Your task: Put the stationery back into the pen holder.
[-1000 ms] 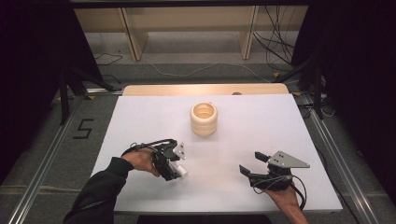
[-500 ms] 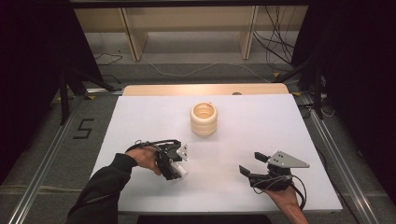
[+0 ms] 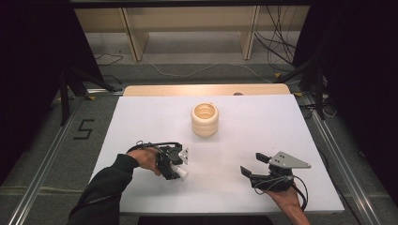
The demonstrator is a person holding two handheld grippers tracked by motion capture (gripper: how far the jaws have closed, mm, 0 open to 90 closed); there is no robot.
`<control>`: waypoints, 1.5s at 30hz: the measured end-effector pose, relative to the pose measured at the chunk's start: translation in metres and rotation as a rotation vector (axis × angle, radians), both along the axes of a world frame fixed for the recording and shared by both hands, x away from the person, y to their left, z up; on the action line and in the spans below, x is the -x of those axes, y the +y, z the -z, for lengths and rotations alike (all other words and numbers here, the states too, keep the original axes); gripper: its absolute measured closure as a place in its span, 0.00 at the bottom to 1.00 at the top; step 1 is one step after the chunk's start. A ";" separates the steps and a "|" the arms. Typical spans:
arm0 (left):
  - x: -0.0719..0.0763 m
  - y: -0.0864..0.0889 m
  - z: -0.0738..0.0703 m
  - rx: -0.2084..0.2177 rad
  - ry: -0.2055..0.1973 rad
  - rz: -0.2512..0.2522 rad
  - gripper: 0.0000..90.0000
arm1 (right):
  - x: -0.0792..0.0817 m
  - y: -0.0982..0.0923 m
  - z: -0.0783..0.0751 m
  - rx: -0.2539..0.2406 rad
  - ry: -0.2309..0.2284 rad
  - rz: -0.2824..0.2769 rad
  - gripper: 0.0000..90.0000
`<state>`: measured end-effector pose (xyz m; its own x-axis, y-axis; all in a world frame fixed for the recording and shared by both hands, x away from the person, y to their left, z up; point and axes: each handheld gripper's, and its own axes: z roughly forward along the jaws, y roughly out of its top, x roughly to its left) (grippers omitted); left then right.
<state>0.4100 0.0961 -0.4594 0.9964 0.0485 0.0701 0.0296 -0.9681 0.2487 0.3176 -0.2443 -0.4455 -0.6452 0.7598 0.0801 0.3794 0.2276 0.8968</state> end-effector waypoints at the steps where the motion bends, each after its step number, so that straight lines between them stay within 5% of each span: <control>1: 0.001 0.000 0.000 -0.001 0.009 0.007 0.56 | 0.000 0.000 0.000 -0.001 0.001 0.001 0.25; 7: 0.002 0.001 0.000 -0.008 0.024 0.029 0.75 | 0.000 0.000 0.000 -0.001 0.002 -0.001 0.25; 15: 0.001 0.001 -0.001 -0.004 0.040 0.005 0.77 | 0.000 0.000 0.000 0.004 0.001 -0.001 0.25; 22: -0.003 0.004 -0.010 0.048 0.040 -0.038 0.77 | 0.000 0.000 0.000 0.006 0.002 -0.001 0.25; 30: -0.008 0.016 -0.021 0.217 0.093 -0.128 0.77 | 0.000 0.000 -0.001 0.005 0.002 0.001 0.25; 39: -0.014 0.022 -0.037 0.392 0.099 -0.250 0.77 | 0.000 0.000 -0.001 0.005 0.003 0.003 0.25; 45: -0.019 0.025 -0.043 0.456 0.082 -0.370 0.77 | 0.000 0.000 -0.001 0.005 -0.001 0.000 0.25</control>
